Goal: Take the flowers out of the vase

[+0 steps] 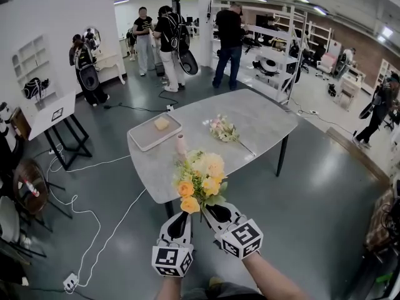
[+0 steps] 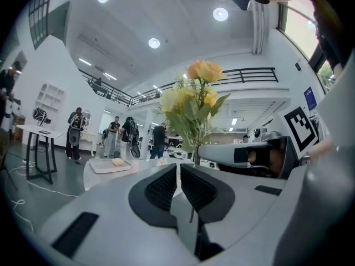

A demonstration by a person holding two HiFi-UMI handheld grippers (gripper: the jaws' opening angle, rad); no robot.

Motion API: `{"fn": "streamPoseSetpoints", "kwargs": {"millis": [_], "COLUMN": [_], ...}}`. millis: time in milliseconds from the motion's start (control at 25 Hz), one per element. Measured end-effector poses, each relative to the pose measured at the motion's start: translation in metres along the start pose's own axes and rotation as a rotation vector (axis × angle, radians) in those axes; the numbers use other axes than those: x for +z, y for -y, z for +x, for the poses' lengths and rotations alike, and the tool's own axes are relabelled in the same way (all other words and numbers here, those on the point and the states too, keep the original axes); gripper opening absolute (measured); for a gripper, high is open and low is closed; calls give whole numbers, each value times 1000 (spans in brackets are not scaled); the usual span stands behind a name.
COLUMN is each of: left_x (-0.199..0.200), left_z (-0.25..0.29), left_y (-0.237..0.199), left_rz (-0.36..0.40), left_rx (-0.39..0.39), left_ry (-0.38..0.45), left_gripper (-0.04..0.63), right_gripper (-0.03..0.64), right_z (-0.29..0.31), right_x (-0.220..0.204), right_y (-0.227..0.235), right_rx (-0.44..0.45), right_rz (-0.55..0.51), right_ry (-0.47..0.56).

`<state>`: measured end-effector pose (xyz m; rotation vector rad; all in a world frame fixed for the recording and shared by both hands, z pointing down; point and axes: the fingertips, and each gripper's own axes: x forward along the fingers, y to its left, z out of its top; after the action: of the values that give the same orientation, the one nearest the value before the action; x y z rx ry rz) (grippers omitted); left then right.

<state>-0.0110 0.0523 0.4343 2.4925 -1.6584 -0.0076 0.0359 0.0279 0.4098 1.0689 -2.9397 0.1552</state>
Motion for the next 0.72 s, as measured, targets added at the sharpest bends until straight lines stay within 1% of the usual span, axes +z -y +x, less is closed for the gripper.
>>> {"fn": "streamPoseSetpoints", "kwargs": {"millis": [360, 720], "left_x": [9, 8], "left_z": [-5, -10], "left_y": [-3, -2], "left_rz": [1, -5], "left_rx": [-10, -17], "left_ry": [1, 0], "left_gripper": [25, 25], "right_gripper": [32, 32], "right_z": [0, -1], "right_x": [3, 6], "right_y": [-4, -7], "right_rx": [-15, -23], "right_rz": [9, 6], "right_ry": [5, 10]}}
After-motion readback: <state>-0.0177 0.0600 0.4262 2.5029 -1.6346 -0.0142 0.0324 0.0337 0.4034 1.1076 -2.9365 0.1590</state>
